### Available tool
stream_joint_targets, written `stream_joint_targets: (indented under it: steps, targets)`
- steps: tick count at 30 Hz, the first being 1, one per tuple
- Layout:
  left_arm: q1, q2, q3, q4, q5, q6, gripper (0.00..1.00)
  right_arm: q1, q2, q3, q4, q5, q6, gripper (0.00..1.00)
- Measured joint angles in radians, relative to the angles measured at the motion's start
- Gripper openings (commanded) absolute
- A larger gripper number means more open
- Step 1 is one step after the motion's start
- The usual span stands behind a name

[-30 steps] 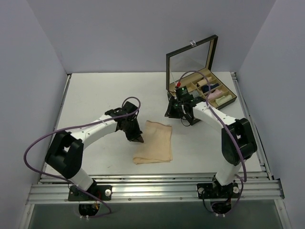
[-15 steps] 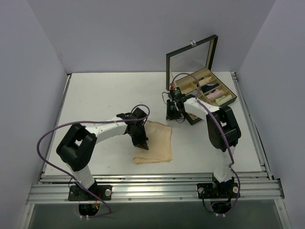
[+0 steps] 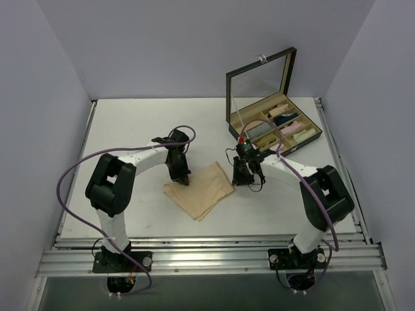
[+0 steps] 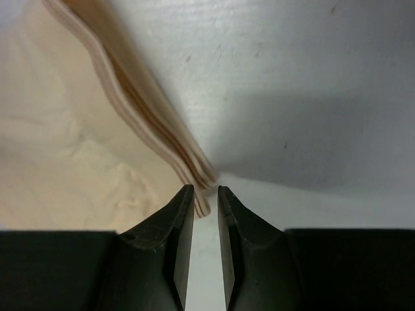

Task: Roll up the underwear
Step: Fold the underwear

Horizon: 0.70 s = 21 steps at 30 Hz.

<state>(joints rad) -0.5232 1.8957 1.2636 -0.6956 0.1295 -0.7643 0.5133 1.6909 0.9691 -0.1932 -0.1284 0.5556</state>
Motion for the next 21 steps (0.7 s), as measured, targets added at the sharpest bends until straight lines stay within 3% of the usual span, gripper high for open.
stream_joint_targets:
  steps: [9,15,21]
  targets:
    - [0.0,-0.116,0.025,-0.017,0.0,0.066,0.22,0.034,-0.175,-0.022,-0.08,0.018,0.085,0.26]
    - [-0.035,-0.303,-0.137,0.018,0.088,-0.002,0.27,0.063,-0.194,-0.062,-0.08,0.027,0.153,0.38]
    - [-0.08,-0.328,-0.284,0.026,0.134,-0.09,0.3,0.113,-0.19,-0.092,-0.07,0.045,0.267,0.35]
